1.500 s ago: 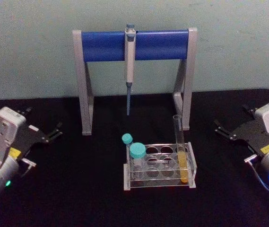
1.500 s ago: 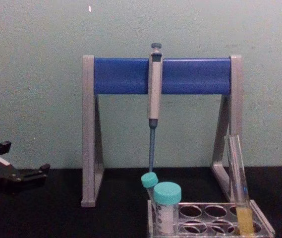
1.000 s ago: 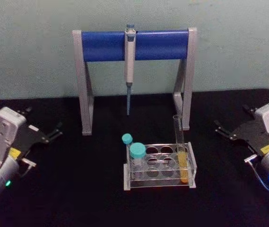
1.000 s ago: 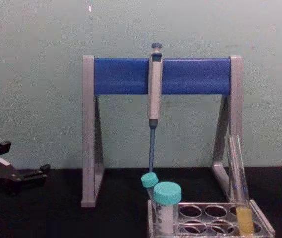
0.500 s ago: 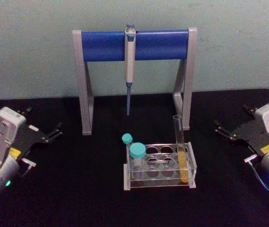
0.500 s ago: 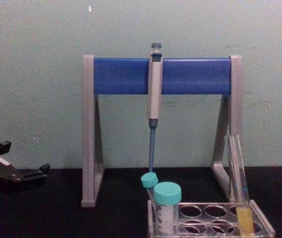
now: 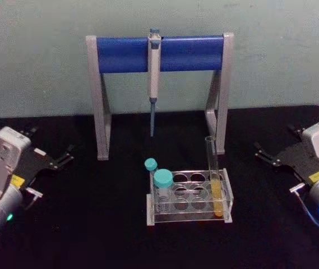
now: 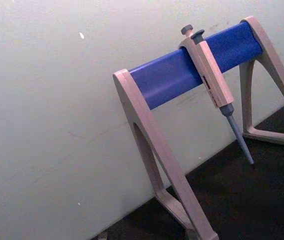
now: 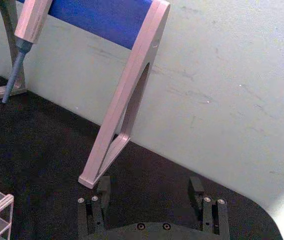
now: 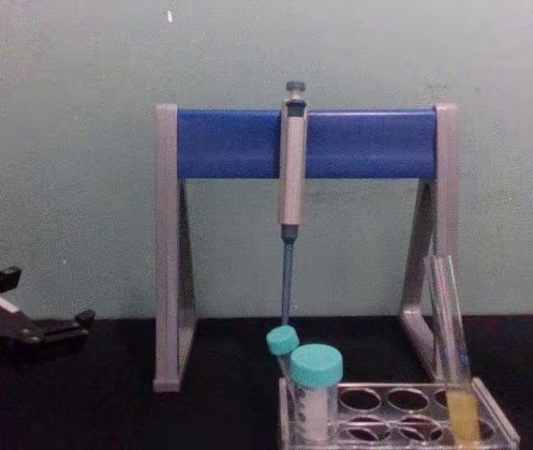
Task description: Pick up the test tube from the test tube rack, shake it, then place it back into the test tube rack.
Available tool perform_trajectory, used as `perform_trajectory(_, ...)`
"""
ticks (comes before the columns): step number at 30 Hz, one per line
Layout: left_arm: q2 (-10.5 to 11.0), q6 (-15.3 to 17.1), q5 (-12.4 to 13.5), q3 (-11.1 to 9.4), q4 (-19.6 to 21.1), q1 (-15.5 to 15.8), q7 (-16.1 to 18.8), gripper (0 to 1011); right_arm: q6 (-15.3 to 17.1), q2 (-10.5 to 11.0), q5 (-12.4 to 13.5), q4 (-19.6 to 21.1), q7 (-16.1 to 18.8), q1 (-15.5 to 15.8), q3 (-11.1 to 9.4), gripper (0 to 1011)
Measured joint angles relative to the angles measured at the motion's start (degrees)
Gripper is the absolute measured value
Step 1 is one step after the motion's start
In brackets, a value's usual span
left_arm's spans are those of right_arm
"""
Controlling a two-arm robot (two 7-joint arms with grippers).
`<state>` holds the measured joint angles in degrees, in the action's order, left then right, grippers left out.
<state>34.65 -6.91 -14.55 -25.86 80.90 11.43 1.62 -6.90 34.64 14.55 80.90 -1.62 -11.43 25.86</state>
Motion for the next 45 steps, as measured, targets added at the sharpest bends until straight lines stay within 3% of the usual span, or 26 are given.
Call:
perform_trajectory(13,0.0,0.0,0.0,0.0,0.0,0.0,0.0,1001,-0.3,0.9,0.3,2.9,2.8,1.8,-2.7,1000)
perform_trajectory(21,0.0,0.0,0.0,0.0,0.0,0.0,0.0,1001,0.2,3.6,3.4,9.1,6.2,5.3,-6.1,1000)
perform_trajectory(29,0.0,0.0,0.0,0.0,0.0,0.0,0.0,1001,5.2,5.4,7.7,15.3,9.9,8.4,-8.7,1000)
perform_trajectory(38,0.0,0.0,0.0,0.0,0.0,0.0,0.0,1001,7.5,6.1,10.1,20.6,13.9,11.6,-9.9,1000)
perform_trajectory(41,0.0,0.0,0.0,0.0,0.0,0.0,0.0,1001,7.5,6.1,10.3,21.0,14.7,11.9,-10.0,1000)
perform_trajectory(45,0.0,0.0,0.0,0.0,0.0,0.0,0.0,1001,8.0,5.4,11.1,21.2,18.1,11.7,-9.6,1000)
